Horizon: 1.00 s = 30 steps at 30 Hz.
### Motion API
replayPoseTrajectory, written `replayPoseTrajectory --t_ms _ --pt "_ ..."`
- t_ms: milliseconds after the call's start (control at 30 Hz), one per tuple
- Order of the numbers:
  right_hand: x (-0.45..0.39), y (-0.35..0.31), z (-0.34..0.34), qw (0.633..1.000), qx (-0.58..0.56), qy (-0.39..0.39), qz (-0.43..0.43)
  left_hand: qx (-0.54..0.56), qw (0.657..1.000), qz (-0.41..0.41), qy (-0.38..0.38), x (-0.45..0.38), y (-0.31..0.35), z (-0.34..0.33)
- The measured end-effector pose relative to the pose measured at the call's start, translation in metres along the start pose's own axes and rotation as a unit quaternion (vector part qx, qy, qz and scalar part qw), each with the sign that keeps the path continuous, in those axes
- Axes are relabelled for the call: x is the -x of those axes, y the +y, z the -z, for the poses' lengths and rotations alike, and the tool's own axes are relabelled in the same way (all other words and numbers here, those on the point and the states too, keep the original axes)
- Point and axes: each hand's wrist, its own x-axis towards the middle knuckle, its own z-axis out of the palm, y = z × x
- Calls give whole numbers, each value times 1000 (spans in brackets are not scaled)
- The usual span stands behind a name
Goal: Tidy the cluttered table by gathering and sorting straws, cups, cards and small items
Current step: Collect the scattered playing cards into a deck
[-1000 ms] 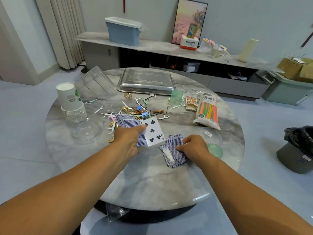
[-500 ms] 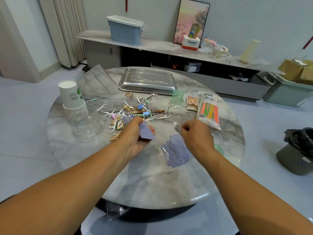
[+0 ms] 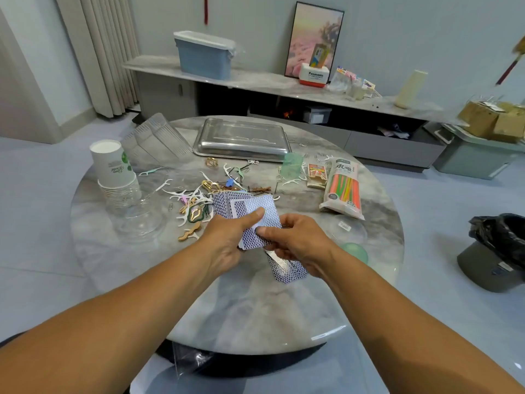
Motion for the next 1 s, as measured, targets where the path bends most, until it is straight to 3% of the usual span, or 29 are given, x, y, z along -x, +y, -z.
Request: replayPoseTrajectory --t_ms 133,333,600,700,867,933,1000 --pt "-3 0 9 997 -67 33 -36 51 999 12 -6 -1 4 5" --pt "-1 -4 14 996 -62 16 -67 2 1000 -22 10 -2 2 0" --pt "-2 -5 16 987 -120 33 -97 29 998 -19 43 -6 1 3" --pt "-5 -5 21 986 -111 72 -103 22 996 -27 80 -9 3 6" --pt "-12 14 37 969 160 163 -96 24 990 -34 134 -12 8 13" --pt "-10 24 39 924 328 158 -121 25 991 -31 129 -11 9 14" --pt "-7 28 35 851 471 211 -94 22 993 -26 116 -11 8 13"
